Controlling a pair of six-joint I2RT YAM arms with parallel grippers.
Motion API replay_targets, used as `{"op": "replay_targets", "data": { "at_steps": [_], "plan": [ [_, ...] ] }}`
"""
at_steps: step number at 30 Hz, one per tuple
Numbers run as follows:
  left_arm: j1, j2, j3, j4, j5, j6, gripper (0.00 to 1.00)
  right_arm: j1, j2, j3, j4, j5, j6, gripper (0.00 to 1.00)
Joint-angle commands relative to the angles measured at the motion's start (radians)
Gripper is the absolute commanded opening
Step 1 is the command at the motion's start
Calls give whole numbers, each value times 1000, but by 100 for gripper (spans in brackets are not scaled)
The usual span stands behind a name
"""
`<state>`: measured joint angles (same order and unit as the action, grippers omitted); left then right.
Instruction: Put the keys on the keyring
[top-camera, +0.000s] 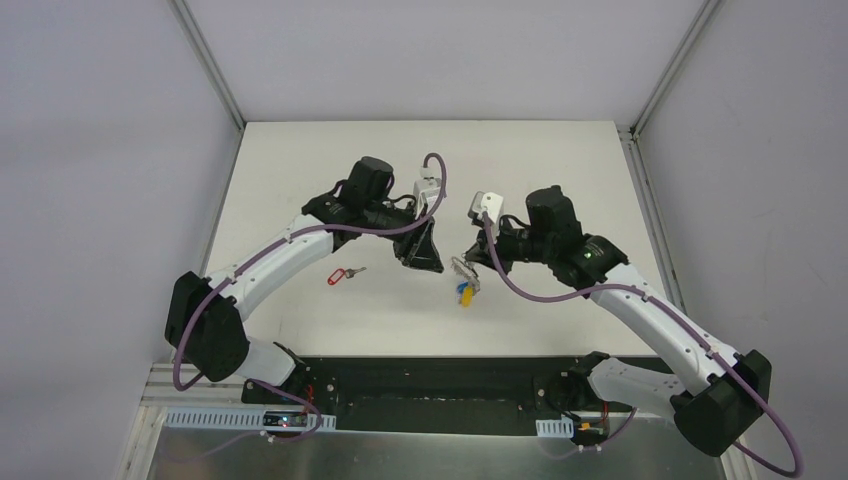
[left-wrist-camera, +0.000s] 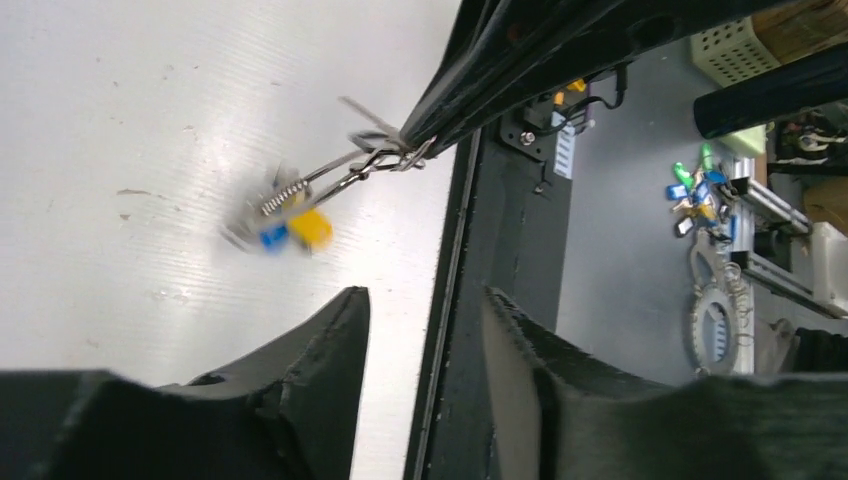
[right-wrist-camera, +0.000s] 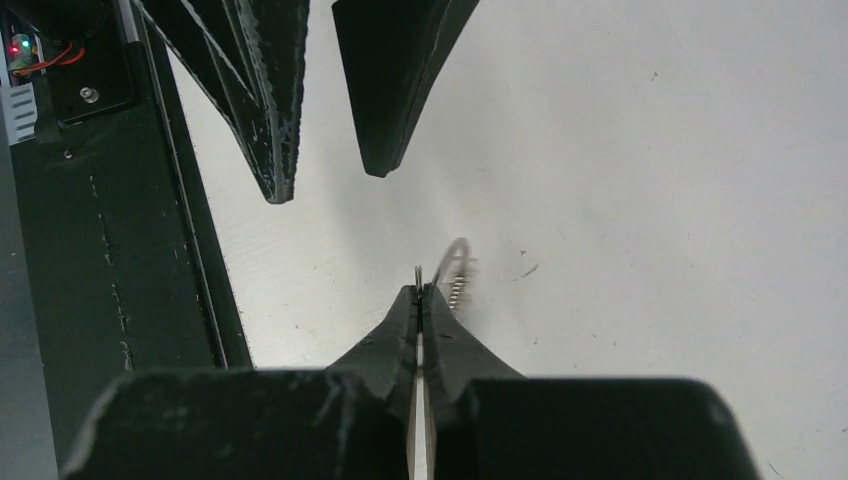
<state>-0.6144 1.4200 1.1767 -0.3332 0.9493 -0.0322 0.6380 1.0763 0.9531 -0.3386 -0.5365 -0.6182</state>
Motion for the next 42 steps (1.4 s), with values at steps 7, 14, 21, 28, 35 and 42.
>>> {"op": "replay_targets", "data": {
  "at_steps": [7,14,21,28,35,42],
  "plan": [
    [5,25,-21,133,-51,253,65,-3,-2,103,-47,-109,-5,0],
    [4,5,-92,236,-66,343,75,-8,11,125,-65,-173,6,0],
    [-4,-5,-131,242,78,379,79,-22,19,134,-62,-199,24,0],
    [-21,17,-147,295,78,376,79,-37,26,141,-57,-215,34,0],
    [-21,64,-62,213,-23,464,81,-52,30,139,-60,-238,39,0],
    [-35,89,-63,173,51,531,78,-67,31,141,-55,-261,54,0]
  ]
}}
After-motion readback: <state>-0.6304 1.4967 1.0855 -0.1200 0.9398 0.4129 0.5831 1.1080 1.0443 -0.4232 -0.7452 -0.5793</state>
